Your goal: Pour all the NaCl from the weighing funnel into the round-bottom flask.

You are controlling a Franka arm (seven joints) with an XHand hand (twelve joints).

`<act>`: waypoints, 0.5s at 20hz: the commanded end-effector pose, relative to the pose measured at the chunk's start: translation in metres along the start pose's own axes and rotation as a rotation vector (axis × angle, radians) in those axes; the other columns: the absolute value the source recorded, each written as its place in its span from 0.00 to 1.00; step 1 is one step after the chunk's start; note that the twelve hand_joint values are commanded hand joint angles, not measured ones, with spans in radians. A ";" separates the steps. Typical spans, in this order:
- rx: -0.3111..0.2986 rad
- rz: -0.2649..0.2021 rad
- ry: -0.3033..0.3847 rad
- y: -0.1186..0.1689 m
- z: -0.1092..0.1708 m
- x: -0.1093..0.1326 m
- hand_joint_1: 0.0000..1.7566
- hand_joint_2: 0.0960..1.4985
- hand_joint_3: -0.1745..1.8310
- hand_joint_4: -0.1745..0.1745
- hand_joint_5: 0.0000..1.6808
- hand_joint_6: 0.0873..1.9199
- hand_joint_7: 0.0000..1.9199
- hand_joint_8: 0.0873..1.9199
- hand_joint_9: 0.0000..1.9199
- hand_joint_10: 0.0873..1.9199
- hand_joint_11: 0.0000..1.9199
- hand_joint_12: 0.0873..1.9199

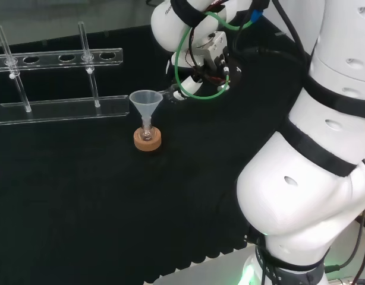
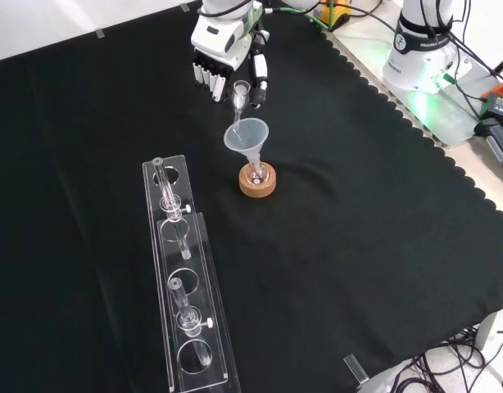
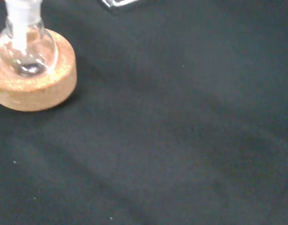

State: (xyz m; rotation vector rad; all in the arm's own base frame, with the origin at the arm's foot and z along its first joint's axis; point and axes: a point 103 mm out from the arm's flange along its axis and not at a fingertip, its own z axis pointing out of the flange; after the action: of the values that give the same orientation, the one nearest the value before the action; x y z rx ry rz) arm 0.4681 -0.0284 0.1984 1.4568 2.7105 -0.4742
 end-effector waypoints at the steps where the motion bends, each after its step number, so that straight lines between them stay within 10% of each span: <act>1: 0.078 0.025 -0.068 0.003 -0.007 0.001 0.42 0.67 0.33 0.38 0.69 0.98 0.75 0.77 0.83 0.45 0.79 0.38; 5: 0.096 0.035 -0.097 0.004 -0.016 0.001 0.42 0.67 0.33 0.93 0.70 0.97 0.75 0.76 0.83 0.46 0.79 0.38; 10: 0.098 0.027 -0.141 0.005 -0.032 0.003 0.42 0.67 0.33 1.00 0.70 0.97 0.75 0.76 0.83 0.46 0.79 0.38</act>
State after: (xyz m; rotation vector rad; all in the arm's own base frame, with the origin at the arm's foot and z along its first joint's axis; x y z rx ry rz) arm 0.4731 -0.0194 0.2172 1.4482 2.6090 -0.6683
